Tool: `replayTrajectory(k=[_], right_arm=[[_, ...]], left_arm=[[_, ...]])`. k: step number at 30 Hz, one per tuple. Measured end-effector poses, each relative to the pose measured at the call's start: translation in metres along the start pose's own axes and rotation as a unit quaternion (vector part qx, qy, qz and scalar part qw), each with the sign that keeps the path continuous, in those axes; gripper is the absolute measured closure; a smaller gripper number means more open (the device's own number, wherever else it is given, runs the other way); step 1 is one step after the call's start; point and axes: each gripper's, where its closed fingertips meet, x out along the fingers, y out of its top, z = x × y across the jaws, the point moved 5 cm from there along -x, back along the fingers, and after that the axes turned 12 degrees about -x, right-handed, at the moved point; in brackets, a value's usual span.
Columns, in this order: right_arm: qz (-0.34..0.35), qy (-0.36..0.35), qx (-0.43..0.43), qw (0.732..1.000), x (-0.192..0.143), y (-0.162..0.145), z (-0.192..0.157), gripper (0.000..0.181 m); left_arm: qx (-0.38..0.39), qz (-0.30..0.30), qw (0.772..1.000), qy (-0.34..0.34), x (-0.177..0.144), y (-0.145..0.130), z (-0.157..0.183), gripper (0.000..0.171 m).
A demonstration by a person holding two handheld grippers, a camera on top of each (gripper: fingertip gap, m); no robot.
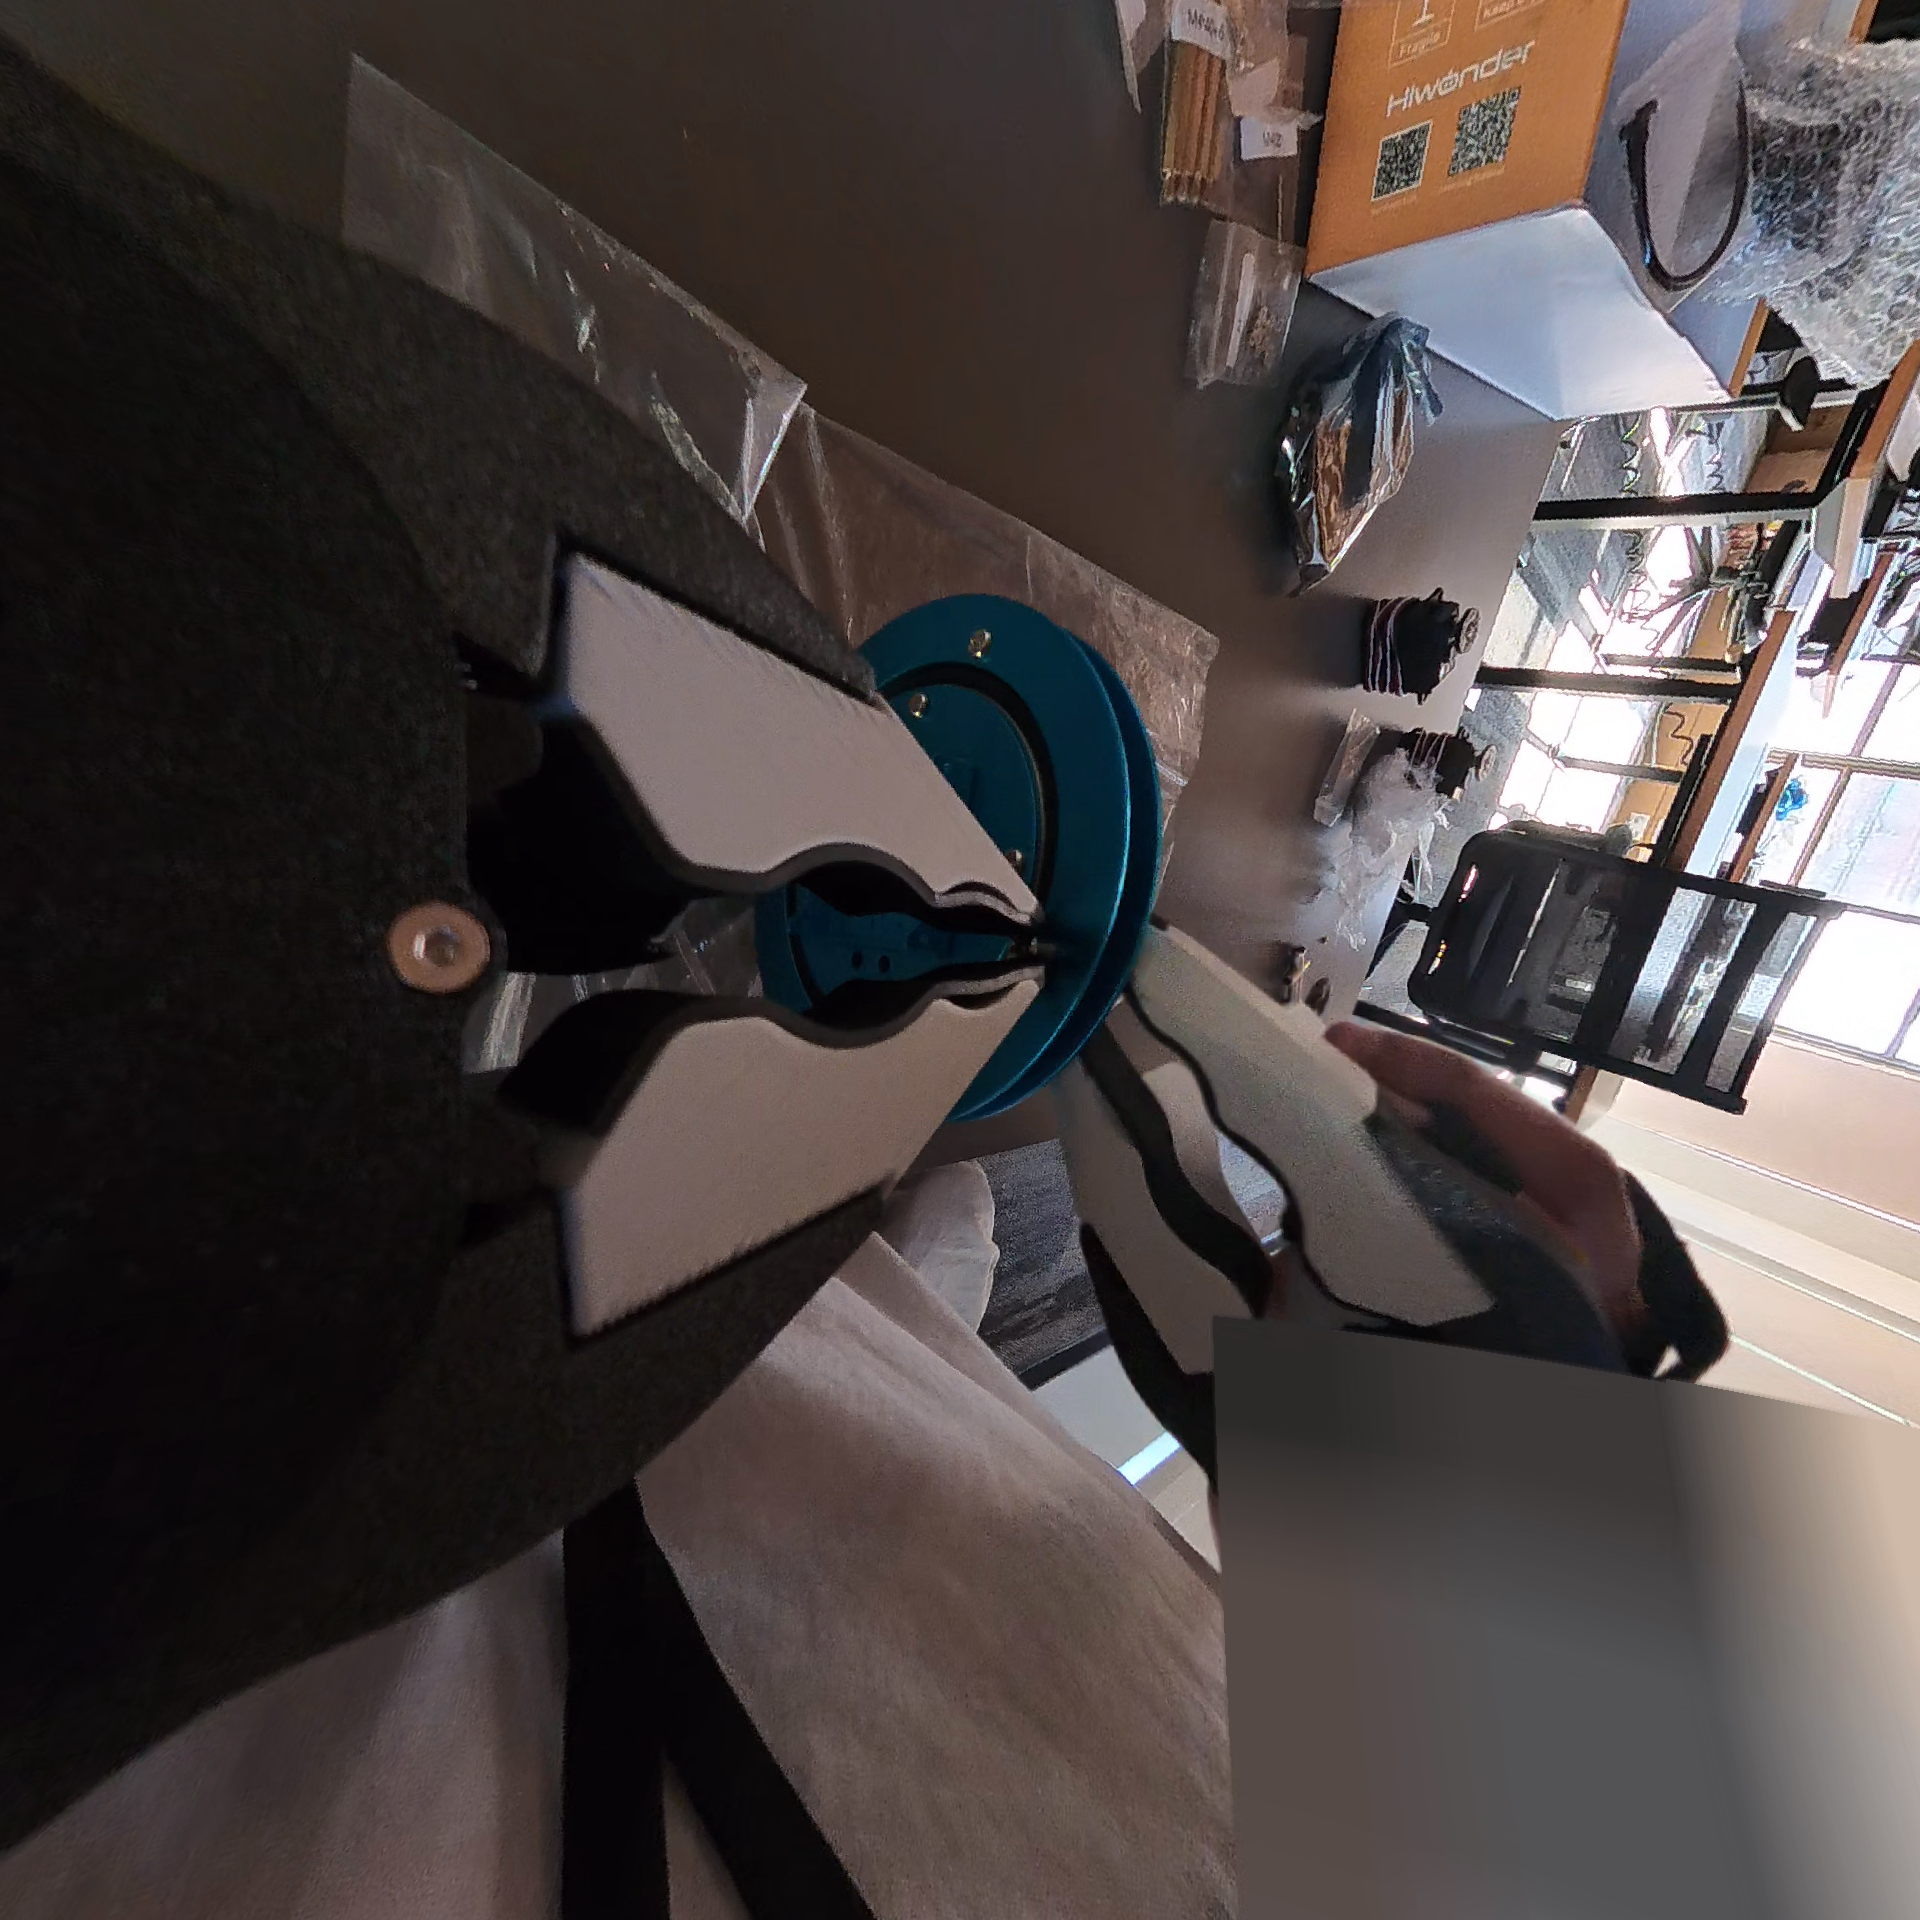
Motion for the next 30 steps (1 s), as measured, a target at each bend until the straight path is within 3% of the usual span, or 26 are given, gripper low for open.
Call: replayTrajectory(k=[2,4,6,8,10,11,12,13,15,17,19,21,24,27,28,29,30], right_arm=[[-0.013,-0.016,-0.026,0.999,0.0,0.0,0.003,0.177],[0.008,0.064,0.034,0.997,0.0,-0.001,0.007,0.178],[0.062,0.196,0.156,0.966,0.002,-0.005,0.012,0.179],[0.112,0.37,0.304,0.871,0.005,-0.012,0.015,0.178],[0.135,0.515,0.429,0.73,0.012,-0.02,0.015,0.178],[0.147,0.547,0.455,0.687,0.015,-0.022,0.015,0.178],[0.156,0.555,0.458,0.676,0.016,-0.022,0.015,0.177],[0.159,0.536,0.444,0.7,0.015,-0.021,0.014,0.177],[0.14,0.434,0.382,0.804,0.01,-0.018,0.016,0.176],[0.098,0.308,0.293,0.9,0.002,-0.016,0.016,0.158],[0.062,0.189,0.193,0.961,-0.007,-0.01,0.014,0.157],[0.027,0.099,0.093,0.99,-0.008,-0.004,0.01,0.176],[0.006,0.062,0.015,0.998,-0.006,0.002,0.007,0.177],[0.048,0.194,0.114,0.973,-0.004,-0.002,0.015,0.178],[0.075,0.257,0.175,0.948,-0.001,-0.006,0.019,0.178],[0.102,0.331,0.245,0.906,0.002,-0.01,0.021,0.178],[0.121,0.414,0.317,0.845,0.006,-0.014,0.022,0.178]], left_arm=[[0.008,-0.002,1.0,0.005,0.0,0.0,0.001,0.167],[0.026,-0.004,1.0,0.009,0.0,-0.001,0.003,0.167],[0.043,-0.005,0.999,0.012,0.001,-0.002,0.004,0.168],[0.057,-0.009,0.998,0.011,0.002,-0.004,0.007,0.168],[0.067,-0.009,0.998,0.016,0.004,-0.004,0.009,0.169],[0.068,-0.008,0.997,0.021,0.004,-0.003,0.008,0.169],[0.064,-0.009,0.998,0.02,0.003,-0.003,0.007,0.169],[0.061,-0.009,0.998,0.018,0.003,-0.003,0.007,0.169],[0.052,-0.006,0.998,0.017,0.002,-0.002,0.005,0.169],[0.044,-0.005,0.999,0.019,0.002,-0.001,0.003,0.169],[0.035,-0.004,0.999,0.014,0.001,-0.001,0.003,0.167],[0.031,-0.005,0.999,0.009,0.001,-0.002,0.003,0.168],[0.042,-0.006,0.999,0.011,0.0,-0.002,0.004,0.168],[0.088,-0.008,0.996,0.025,0.0,-0.004,0.008,0.168],[0.098,-0.009,0.995,0.03,0.0,-0.004,0.008,0.168],[0.105,-0.01,0.994,0.033,0.0,-0.004,0.009,0.17],[0.111,-0.011,0.993,0.034,0.001,-0.004,0.01,0.17]])
